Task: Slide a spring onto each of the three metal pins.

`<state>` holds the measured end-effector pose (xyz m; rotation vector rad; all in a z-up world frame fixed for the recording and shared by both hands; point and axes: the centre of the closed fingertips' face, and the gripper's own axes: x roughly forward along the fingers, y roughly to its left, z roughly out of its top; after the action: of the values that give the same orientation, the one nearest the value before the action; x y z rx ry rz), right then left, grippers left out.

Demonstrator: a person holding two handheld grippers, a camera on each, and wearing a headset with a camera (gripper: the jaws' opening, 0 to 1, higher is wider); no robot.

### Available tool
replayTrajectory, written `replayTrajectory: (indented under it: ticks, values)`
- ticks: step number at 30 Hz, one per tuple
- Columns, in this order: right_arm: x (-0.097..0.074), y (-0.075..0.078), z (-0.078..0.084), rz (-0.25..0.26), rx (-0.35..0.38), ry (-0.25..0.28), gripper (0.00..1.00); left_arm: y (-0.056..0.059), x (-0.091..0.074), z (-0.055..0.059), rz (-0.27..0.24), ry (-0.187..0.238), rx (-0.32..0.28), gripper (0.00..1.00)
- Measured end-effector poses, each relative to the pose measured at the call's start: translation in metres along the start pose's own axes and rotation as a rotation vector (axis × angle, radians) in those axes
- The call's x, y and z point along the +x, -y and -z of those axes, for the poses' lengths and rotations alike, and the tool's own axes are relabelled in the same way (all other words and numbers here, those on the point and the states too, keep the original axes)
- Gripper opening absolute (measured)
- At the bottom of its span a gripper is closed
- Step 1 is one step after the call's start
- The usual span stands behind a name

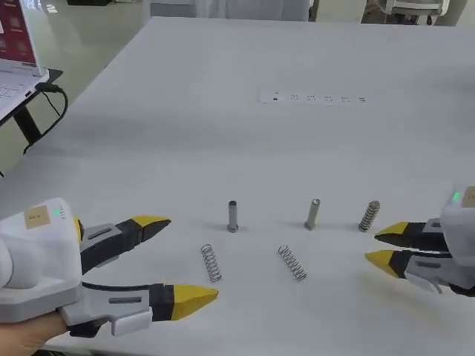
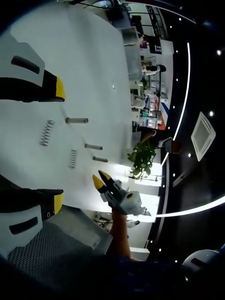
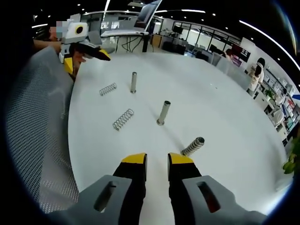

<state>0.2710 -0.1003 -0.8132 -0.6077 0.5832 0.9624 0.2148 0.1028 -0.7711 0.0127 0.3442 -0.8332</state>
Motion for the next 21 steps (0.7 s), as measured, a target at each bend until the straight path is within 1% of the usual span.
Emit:
replayTrajectory:
  ticks: [2,10,11,13,15,18,21]
  values:
    - [0.001,-0.006,-0.007,-0.015,-0.02,0.004,0.15,0.0,0.0,-0.001,0.0,0.003,0.002,0.72]
    - [0.013,-0.021,-0.03,-0.07,-0.055,0.01,0.15,0.001,-0.001,-0.003,0.002,0.012,0.005,0.72]
    - [0.015,-0.025,-0.032,-0.082,-0.057,0.003,0.15,0.001,-0.001,-0.004,0.001,0.014,0.005,0.72]
    - [0.019,-0.031,-0.037,-0.1,-0.072,0.003,0.15,0.001,-0.001,-0.004,0.001,0.016,0.005,0.72]
    - [0.022,-0.036,-0.042,-0.118,-0.072,0.003,0.16,0.001,-0.001,-0.005,0.0,0.02,0.007,0.72]
    - [0.028,-0.043,-0.051,-0.138,-0.094,0.003,0.16,0.0,-0.002,-0.005,-0.002,0.026,0.005,0.72]
    - [0.034,-0.049,-0.056,-0.153,-0.1,-0.006,0.17,0.0,-0.002,-0.005,-0.002,0.028,0.008,0.72]
